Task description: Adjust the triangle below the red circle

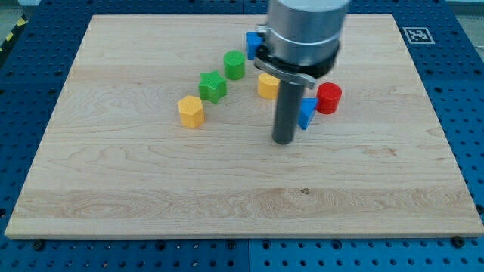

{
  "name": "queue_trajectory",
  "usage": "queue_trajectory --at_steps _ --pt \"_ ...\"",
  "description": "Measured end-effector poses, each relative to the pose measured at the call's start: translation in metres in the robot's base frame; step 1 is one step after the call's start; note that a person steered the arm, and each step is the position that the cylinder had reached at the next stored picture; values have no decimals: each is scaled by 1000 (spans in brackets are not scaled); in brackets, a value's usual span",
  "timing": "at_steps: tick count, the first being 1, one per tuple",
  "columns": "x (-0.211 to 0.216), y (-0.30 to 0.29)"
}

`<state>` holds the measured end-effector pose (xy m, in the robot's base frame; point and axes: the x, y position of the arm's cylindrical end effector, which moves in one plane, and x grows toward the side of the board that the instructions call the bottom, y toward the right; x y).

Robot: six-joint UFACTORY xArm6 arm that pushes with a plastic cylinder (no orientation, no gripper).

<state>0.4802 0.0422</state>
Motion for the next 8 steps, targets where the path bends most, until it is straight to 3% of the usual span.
queue_trajectory --at_steps 2,5,8 --pt "-43 -16" --pt "-47 35" --pt "-65 40"
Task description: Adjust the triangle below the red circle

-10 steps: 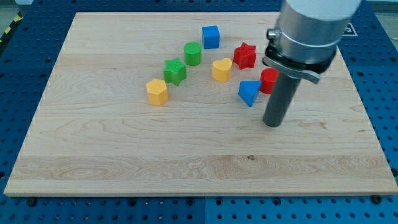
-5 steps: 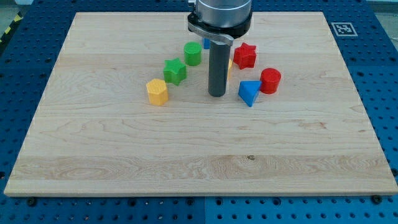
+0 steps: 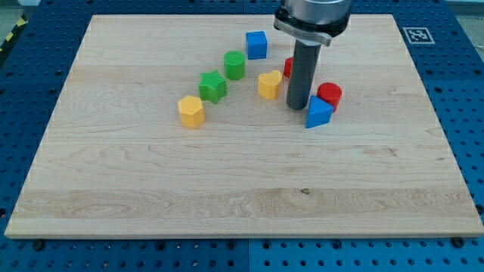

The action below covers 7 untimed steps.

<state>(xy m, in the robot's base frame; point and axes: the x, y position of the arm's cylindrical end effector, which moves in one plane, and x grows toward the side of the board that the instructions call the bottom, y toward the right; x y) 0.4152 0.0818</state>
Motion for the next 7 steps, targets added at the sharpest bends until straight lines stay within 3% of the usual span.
queue_trajectory --at_steps 3,7 --pt "5 0" --pt "60 18"
